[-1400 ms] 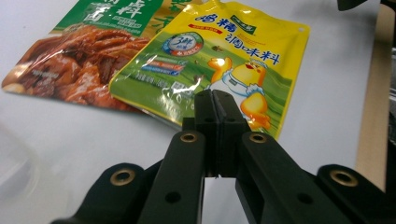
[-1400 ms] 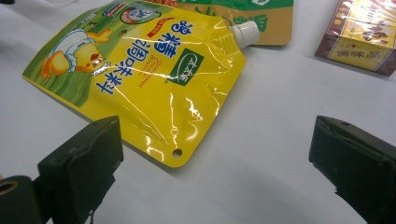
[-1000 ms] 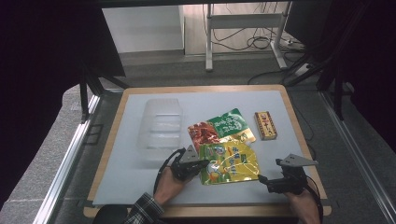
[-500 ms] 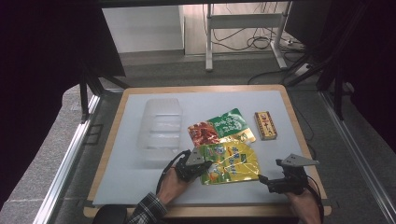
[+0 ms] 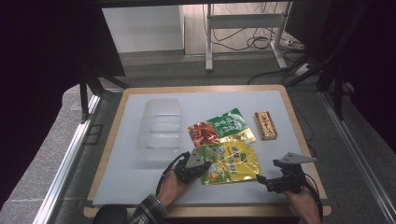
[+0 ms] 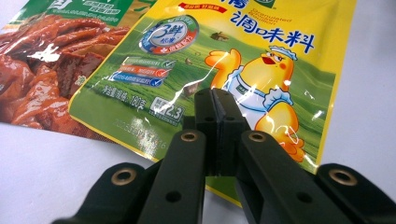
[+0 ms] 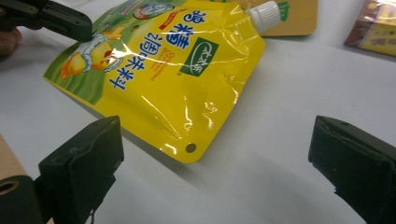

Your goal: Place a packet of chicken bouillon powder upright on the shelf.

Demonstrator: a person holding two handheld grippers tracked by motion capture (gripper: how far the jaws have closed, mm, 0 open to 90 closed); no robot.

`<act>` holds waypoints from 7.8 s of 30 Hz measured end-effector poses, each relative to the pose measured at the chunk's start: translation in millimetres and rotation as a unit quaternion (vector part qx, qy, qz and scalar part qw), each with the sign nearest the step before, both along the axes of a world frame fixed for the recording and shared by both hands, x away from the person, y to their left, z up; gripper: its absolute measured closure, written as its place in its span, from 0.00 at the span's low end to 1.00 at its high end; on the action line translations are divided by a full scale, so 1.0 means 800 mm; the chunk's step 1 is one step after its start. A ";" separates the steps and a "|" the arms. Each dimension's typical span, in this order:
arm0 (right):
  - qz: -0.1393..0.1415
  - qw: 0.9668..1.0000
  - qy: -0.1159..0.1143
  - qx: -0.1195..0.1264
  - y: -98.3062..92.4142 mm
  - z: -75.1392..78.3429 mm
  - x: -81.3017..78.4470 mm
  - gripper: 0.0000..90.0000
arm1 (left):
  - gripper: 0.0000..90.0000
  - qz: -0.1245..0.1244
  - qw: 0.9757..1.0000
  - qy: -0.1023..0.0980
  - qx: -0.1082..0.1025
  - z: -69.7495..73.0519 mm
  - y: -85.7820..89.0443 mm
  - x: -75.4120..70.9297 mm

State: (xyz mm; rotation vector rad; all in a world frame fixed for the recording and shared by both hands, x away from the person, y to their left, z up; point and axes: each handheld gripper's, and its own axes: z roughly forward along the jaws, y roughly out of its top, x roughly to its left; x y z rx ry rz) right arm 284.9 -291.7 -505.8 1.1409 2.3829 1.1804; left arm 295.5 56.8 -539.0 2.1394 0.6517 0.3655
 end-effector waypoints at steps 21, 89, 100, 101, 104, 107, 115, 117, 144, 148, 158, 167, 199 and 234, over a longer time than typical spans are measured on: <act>0.026 0.997 0.061 0.032 0.027 -0.015 0.029 0.04 | 1.00 0.006 1.000 -0.002 0.006 -0.002 0.001 -0.005; 0.087 0.991 0.011 0.100 0.078 0.091 0.057 0.99 | 0.54 0.021 1.000 -0.012 -0.019 0.021 0.036 -0.038; 0.104 0.993 -0.011 0.058 0.086 0.120 0.064 0.99 | 0.30 0.018 1.000 -0.014 -0.003 0.020 0.044 -0.059; 0.105 0.993 -0.012 0.057 0.087 0.121 0.064 0.99 | 0.28 0.018 1.000 -0.016 -0.001 0.019 0.045 -0.061; 0.110 0.992 -0.019 0.051 0.088 0.127 0.067 0.99 | 0.25 0.021 1.000 -0.019 0.001 0.021 0.049 -0.064; 0.110 0.993 -0.020 0.048 0.089 0.131 0.069 0.99 | 0.22 0.027 0.999 -0.018 -0.004 0.022 0.053 -0.066; 0.114 0.992 -0.038 0.025 0.096 0.144 0.076 0.99 | 0.13 0.041 0.999 -0.012 0.000 0.021 0.061 -0.071; 0.116 0.992 -0.042 0.023 0.097 0.149 0.080 0.99 | 0.11 0.044 0.999 -0.008 0.002 0.020 0.063 -0.072; 0.168 0.984 -0.056 0.008 0.151 0.179 0.148 0.99 | 0.01 0.054 0.998 -0.009 0.016 0.019 0.080 -0.081; 0.171 0.984 -0.056 0.008 0.160 0.181 0.160 0.99 | 0.01 0.052 0.998 -0.012 0.018 0.019 0.079 -0.081; 0.185 0.981 -0.065 0.005 0.184 0.192 0.181 0.99 | 0.01 0.046 0.999 -0.008 0.021 0.016 0.075 -0.080; 0.190 0.980 -0.066 0.015 0.201 0.204 0.198 0.99 | 0.01 0.046 0.999 -0.007 0.013 0.017 0.076 -0.079; 0.203 0.976 -0.075 0.030 0.302 0.228 0.247 0.99 | 0.00 0.053 0.999 -0.014 0.005 0.020 0.087 -0.079; 0.229 0.972 -0.049 -0.025 0.383 0.184 0.280 0.99 | 0.00 0.066 0.998 -0.013 -0.008 0.023 0.100 -0.083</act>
